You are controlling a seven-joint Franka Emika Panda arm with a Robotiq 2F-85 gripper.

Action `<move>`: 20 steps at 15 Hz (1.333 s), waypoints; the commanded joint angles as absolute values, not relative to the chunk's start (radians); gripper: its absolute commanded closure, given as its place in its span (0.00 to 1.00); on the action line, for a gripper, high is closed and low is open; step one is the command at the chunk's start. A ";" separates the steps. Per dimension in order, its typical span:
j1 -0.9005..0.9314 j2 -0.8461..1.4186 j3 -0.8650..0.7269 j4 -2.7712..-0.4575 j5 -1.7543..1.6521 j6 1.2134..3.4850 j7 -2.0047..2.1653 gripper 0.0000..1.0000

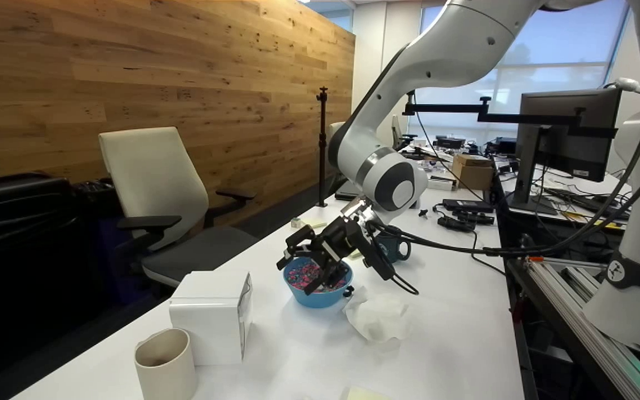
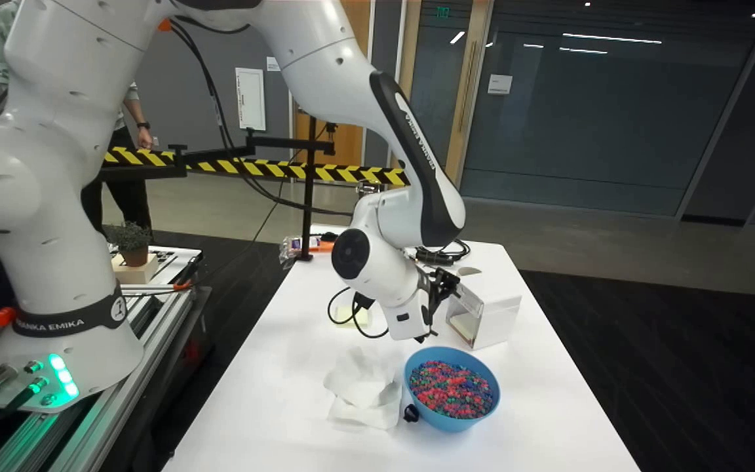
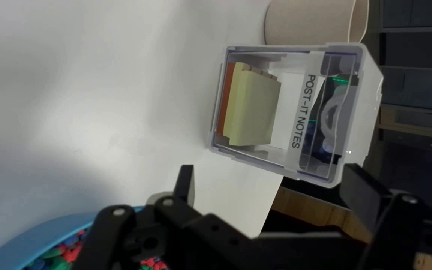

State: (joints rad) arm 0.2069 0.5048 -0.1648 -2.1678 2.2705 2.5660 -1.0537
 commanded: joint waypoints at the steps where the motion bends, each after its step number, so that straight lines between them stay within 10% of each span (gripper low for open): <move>1: 0.195 0.450 -0.152 -2.256 2.276 2.521 -1.122 0.00; 20: 0.211 0.481 -0.108 -2.272 2.313 2.529 -1.139 0.00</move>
